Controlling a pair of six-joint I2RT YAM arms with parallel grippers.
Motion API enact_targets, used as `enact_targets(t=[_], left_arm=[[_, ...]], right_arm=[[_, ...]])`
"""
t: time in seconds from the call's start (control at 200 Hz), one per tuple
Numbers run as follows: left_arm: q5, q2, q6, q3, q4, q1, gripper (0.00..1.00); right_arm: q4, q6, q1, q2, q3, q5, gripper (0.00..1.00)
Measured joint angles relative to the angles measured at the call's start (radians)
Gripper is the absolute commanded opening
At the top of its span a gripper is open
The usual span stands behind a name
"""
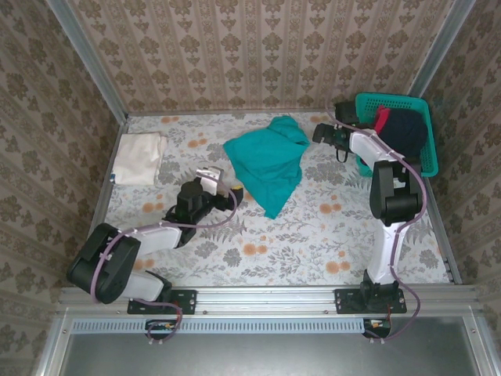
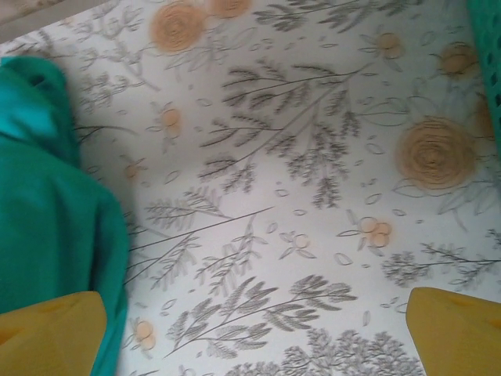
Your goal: Fold and stack the t-shirts
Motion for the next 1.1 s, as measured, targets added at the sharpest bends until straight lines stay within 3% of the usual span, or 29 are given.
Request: enact_targets(t=[0.22,0.54,0.765,1.1], left_arm=[[-0.146,0.034,-0.158,0.037,-0.076,-0.021,1.00],[-0.313,0.083,-0.514,0.244,-0.405,-0.100,0.98],[-0.303,0.237,-0.758,0.405,-0.598,-0.129,0.84],[-0.243,0.436,-0.891,0.633,-0.771,-0.138,0.63]], right_arm=[[0.006,0.003,-0.027,-0.003,-0.053,0.049,1.00],[0.068,-0.002,-0.007,-0.178,-0.202,-0.011,1.00],[0.134,0.000,0.037,-0.312,-0.271,-0.083,1.00],[0.146,0.000,0.040,-0.344,-0.340,-0.115,1.00]])
